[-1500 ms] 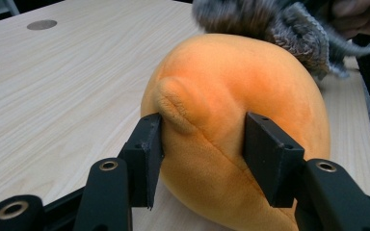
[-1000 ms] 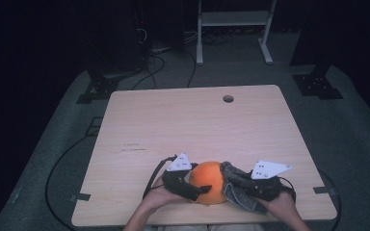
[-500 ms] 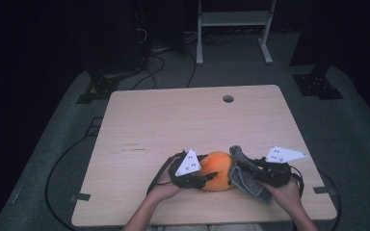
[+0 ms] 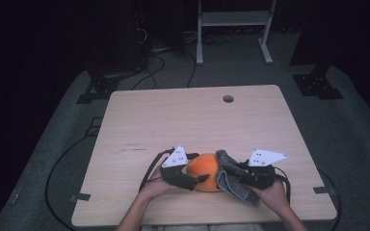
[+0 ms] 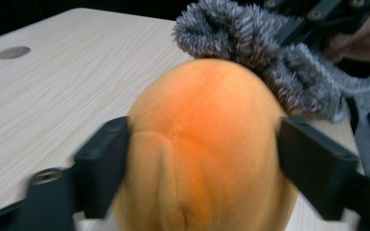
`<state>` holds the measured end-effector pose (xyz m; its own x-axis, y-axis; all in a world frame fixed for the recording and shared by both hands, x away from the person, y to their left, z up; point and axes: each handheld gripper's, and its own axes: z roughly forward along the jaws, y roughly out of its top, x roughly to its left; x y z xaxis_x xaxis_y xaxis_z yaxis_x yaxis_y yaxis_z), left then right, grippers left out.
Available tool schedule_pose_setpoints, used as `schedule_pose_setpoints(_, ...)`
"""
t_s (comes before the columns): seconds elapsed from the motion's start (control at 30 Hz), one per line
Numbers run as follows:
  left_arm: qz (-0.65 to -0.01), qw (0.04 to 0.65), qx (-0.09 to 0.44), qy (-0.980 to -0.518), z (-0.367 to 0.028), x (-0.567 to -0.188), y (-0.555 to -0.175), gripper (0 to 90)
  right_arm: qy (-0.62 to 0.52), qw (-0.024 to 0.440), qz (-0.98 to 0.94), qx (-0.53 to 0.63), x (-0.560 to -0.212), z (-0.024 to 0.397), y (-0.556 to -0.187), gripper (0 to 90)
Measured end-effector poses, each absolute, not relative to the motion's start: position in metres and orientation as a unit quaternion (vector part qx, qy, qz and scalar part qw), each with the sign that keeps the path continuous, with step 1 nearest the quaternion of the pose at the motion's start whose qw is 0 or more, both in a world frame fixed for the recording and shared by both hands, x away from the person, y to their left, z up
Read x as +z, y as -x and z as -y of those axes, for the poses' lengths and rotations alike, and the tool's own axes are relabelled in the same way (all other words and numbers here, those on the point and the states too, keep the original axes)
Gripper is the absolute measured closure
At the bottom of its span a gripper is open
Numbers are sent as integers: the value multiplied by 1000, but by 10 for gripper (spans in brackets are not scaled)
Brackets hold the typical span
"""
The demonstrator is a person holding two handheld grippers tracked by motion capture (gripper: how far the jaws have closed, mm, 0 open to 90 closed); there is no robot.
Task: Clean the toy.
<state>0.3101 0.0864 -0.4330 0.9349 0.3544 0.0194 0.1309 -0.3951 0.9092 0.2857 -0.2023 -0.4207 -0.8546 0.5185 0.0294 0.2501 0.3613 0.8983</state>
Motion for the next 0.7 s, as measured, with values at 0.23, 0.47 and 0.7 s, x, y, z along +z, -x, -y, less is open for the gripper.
schedule_pose_setpoints(0.23, -139, 520, 141, -831, -92, -440, -287, 304, -264, 111, -814, 505, -432, 220, -290, 777)
schedule_pose_setpoints(0.47, -139, 509, 156, -835, -97, -440, -275, 304, -257, 117, -804, 523, -423, 221, -286, 778)
schedule_pose_setpoints(0.7, -163, 501, 106, -843, -102, -426, -286, 125, -222, 123, -817, 518, -422, 202, -281, 778)
